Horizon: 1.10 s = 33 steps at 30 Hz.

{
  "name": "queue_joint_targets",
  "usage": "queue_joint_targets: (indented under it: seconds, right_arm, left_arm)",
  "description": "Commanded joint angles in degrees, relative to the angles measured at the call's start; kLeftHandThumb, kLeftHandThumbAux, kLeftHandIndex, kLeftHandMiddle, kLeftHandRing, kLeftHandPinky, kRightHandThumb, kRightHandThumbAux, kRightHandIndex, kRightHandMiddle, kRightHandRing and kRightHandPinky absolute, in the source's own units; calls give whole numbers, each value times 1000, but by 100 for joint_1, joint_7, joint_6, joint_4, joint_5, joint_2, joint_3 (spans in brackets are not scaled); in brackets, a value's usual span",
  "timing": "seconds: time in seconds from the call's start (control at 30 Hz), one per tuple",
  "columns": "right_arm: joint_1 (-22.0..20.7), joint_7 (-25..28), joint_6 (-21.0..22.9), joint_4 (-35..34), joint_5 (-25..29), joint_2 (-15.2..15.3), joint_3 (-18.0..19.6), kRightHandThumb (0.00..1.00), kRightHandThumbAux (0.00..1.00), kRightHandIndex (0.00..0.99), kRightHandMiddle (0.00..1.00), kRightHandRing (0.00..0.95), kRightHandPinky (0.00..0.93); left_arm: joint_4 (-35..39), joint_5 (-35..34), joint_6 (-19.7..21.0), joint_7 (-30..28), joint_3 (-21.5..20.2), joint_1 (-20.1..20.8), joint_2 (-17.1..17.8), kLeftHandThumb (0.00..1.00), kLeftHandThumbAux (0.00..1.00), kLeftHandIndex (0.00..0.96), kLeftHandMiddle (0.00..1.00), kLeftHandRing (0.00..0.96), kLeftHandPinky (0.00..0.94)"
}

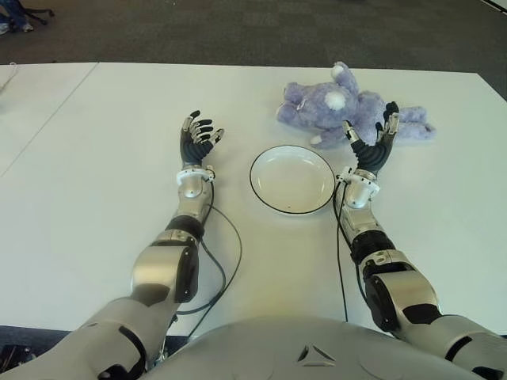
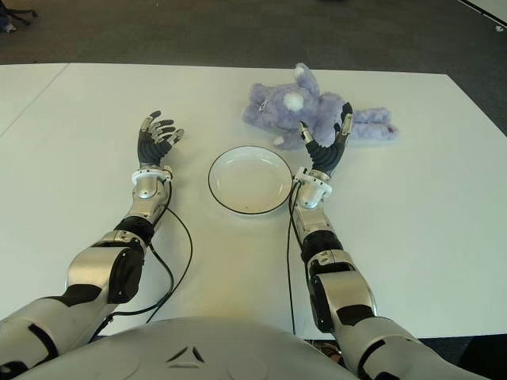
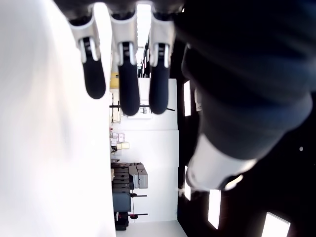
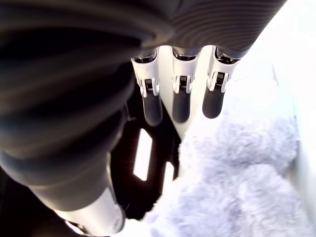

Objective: Put the doll into the plate.

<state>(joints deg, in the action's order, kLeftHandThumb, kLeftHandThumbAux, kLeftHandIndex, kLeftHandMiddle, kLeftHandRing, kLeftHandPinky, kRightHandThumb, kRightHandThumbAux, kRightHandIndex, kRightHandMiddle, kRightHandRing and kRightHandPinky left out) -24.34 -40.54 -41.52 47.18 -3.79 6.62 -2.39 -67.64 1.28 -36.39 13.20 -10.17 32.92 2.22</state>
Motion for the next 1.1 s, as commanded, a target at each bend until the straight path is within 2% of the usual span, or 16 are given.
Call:
queue_joint_targets:
  seconds: [0.03, 0.33, 0.5, 0.67, 0.83, 1.07, 1.1]
  right_arm:
    - [3368, 752, -460, -481, -350, -287, -624, 120, 738, 51, 54, 37, 33]
    - [4238, 1434, -168, -1909, -29, 124, -697, 136, 694, 49, 36, 23, 28]
    - [4598, 1911, -10, -2603, 350, 509, -467, 171, 696, 54, 37, 24, 45]
    - [4659, 2286, 268, -3014, 627, 740, -219, 197, 703, 50, 35, 28, 66]
    - [4715, 2451, 615, -3662, 576, 836, -115, 236, 699, 46, 32, 28, 60]
    - [4706, 2795, 800, -3832, 603, 1030, 100, 254, 649, 35, 23, 29, 76]
    - [4641, 2938, 800, -3685, 672, 1169, 217, 255, 647, 35, 23, 29, 76]
  left_arm:
    - [-863, 147, 601, 79, 90, -1408, -301, 163, 877, 182, 347, 350, 315]
    - [-852, 143, 589, 97, 92, -1417, -319, 163, 858, 178, 343, 349, 319]
    - [-851, 175, 601, 103, 123, -1415, -309, 155, 851, 175, 343, 348, 305]
    - [-854, 177, 614, 102, 125, -1405, -312, 142, 851, 181, 342, 346, 318]
    - [-860, 211, 612, 135, 152, -1402, -313, 129, 850, 185, 344, 351, 322]
    - [-863, 215, 635, 132, 154, -1397, -314, 126, 854, 183, 339, 345, 312]
    - [-862, 220, 634, 132, 158, -1397, -311, 126, 853, 183, 338, 345, 312]
